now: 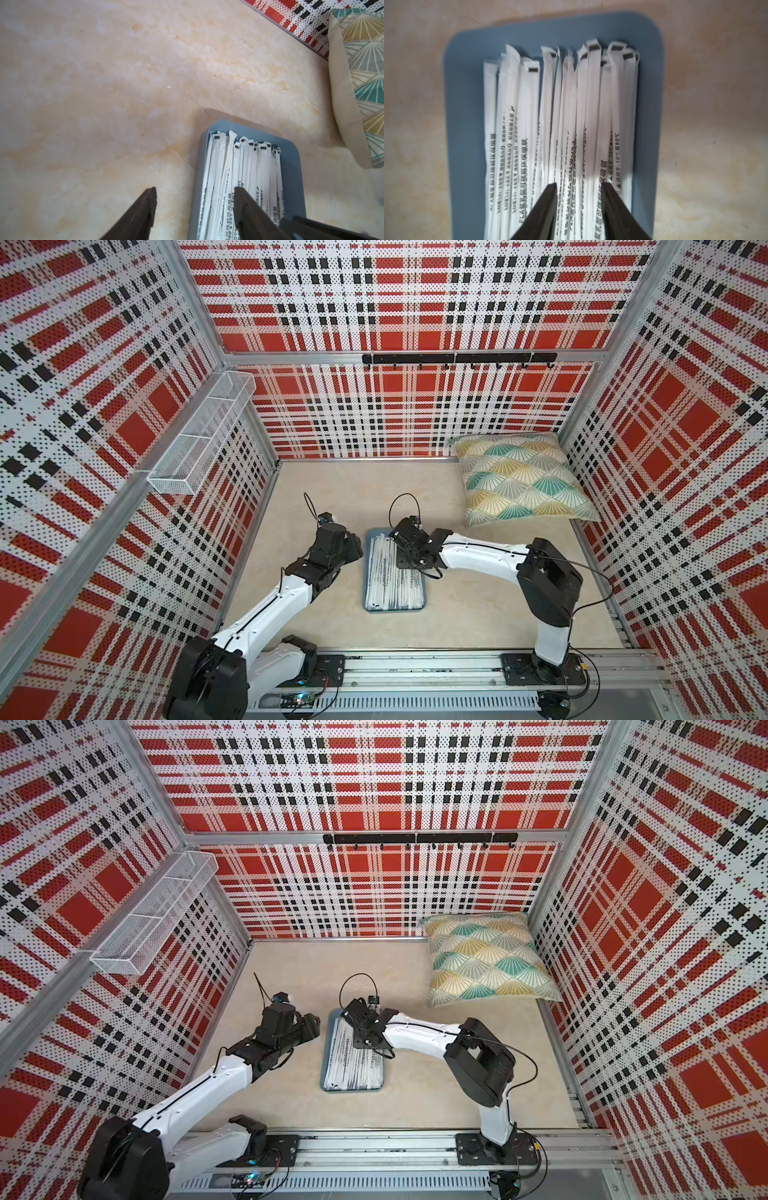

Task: Put the straws into the storage box
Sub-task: Place the straw in the storage box, then reset both arms

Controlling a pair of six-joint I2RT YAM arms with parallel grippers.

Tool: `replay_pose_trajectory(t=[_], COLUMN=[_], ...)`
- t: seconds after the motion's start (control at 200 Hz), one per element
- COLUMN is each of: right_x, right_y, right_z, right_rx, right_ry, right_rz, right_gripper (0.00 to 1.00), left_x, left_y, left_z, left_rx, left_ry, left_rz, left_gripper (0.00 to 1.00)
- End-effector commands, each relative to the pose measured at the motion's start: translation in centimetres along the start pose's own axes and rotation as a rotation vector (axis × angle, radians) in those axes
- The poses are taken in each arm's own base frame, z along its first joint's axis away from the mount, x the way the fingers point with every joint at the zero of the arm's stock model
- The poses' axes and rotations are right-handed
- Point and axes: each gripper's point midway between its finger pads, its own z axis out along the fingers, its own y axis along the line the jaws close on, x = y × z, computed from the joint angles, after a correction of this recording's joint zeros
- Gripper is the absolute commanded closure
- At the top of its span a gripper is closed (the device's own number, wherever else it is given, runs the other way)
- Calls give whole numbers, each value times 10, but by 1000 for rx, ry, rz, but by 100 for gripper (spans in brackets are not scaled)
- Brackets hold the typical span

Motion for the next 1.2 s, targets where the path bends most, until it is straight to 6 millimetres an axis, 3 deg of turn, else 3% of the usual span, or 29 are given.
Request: replay_pose_trajectory(t=[0.0, 0.085, 0.17, 0.205, 0.24, 0.346, 0.436, 0.601, 0.777, 0.842, 0.862, 0.957, 1.037, 1.107, 1.197], right_x=[-50, -64, -75, -83, -92, -109, -103, -93, -91, -99, -100, -103, -106, -113, -117], right_y=[-15, -42, -77, -93, -113, -179, -244, -303, -330, -339, -341, -347, -345, -329, -322], right_z=[-65, -86, -98, -106, -116, -132, -142, -160, -154, -151, -147, -132, -124, -120, -111], right_rx=[-51, -36, 40, 93, 164, 270, 435, 556, 613, 597, 582, 562, 525, 399, 366], right_ry=[-203, -316, -436, -513, -591, -693, -738, -889, -960, -982, -983, -985, -987, -1011, -1003], right_rz=[7, -41, -124, -137, -160, -49, 51, 50, 46, 68, 64, 34, -10, -70, -141], right_gripper=[47, 21, 2, 1, 0, 0, 0, 1, 1, 1, 1, 1, 1, 1, 1], left_x=[-59, -77, -72, -70, -71, -94, -104, -113, -108, -109, -110, -109, -110, -107, -102], left_y=[-22, -31, -30, -23, -16, 15, 50, 96, 122, 117, 115, 100, 94, 101, 105], left_z=[-35, -61, -79, -84, -86, -74, -68, -61, -34, -24, -19, 3, 5, 10, 12], left_rx=[-50, -110, -118, -120, -121, -209, -332, -442, -472, -395, -376, -271, -228, -167, -167], left_ry=[-244, -436, -634, -706, -756, -786, -793, -826, -797, -806, -791, -760, -758, -753, -755], left_rz=[84, 126, 171, 153, 135, 49, 26, 9, 46, 81, 114, 234, 291, 275, 273], left_gripper=[33, 30, 24, 11, 8, 6, 6, 7, 7, 6, 0, 1, 1, 1, 1])
